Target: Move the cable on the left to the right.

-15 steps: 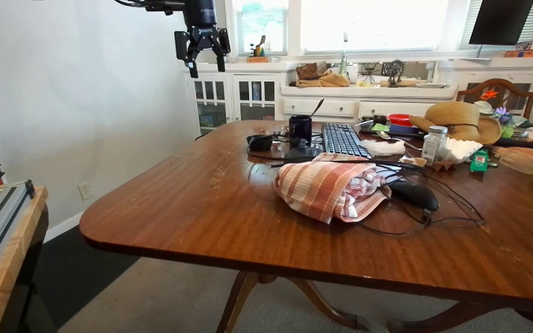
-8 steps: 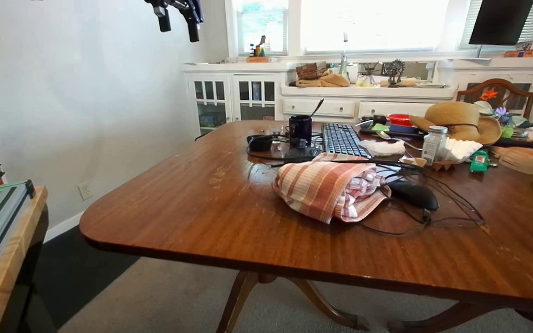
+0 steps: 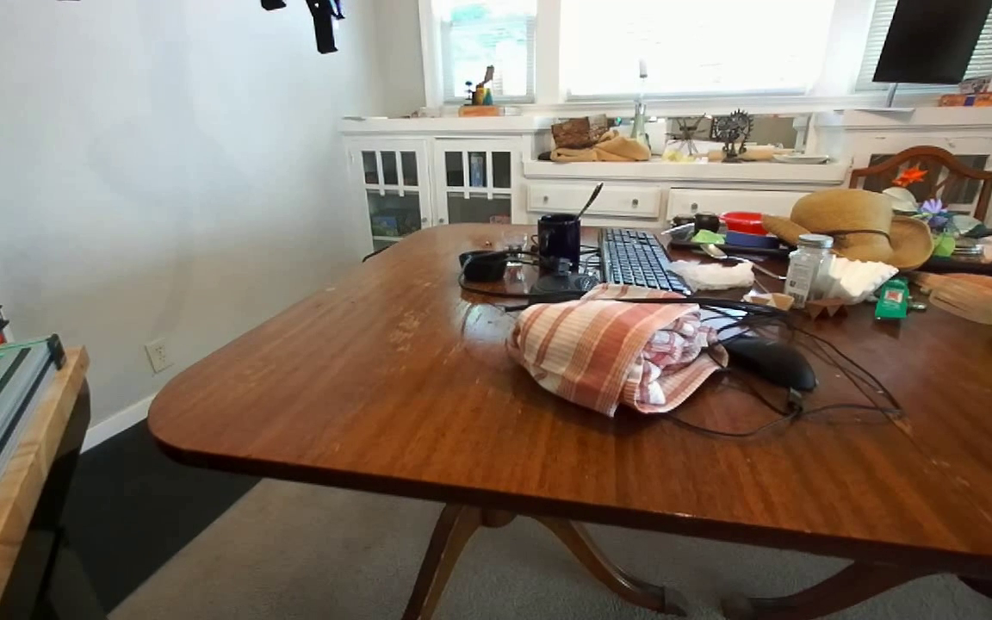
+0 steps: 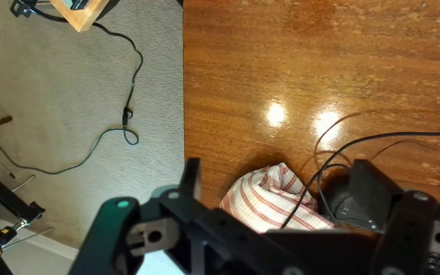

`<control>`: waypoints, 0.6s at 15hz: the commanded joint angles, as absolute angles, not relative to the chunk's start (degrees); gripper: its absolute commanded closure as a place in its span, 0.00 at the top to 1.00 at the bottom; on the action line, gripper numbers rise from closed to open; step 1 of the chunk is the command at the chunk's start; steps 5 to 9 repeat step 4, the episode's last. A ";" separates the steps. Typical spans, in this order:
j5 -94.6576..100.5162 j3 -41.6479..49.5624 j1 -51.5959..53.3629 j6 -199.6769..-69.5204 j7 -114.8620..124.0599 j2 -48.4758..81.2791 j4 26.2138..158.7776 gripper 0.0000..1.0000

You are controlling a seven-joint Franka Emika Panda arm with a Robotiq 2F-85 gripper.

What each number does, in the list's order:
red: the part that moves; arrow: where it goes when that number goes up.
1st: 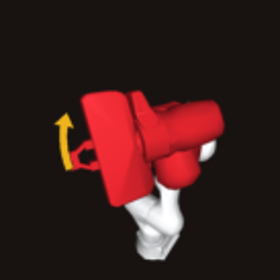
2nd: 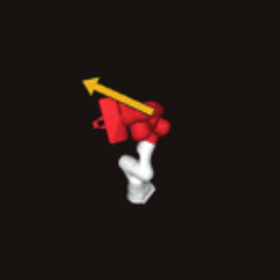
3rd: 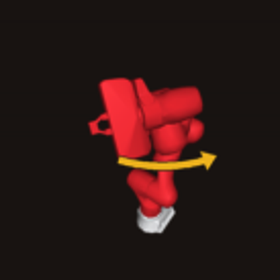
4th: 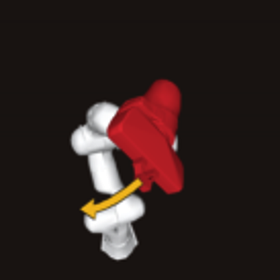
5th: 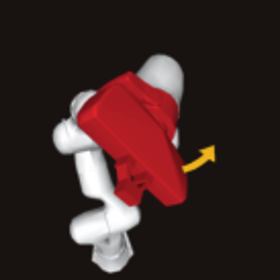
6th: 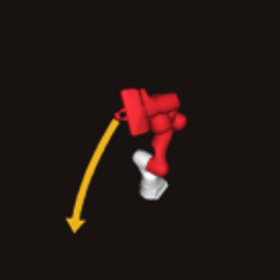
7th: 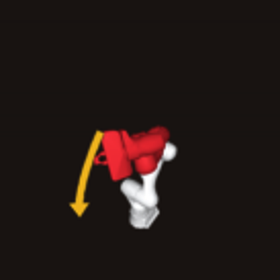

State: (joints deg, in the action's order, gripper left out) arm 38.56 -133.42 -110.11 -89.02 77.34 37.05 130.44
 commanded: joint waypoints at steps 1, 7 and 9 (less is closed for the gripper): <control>39.84 -131.89 -107.54 -87.76 78.54 38.52 130.20 1.00; 39.87 -131.89 -107.42 -87.74 78.52 38.52 130.21 1.00; 39.87 -131.89 -107.42 -87.74 78.52 38.52 130.21 1.00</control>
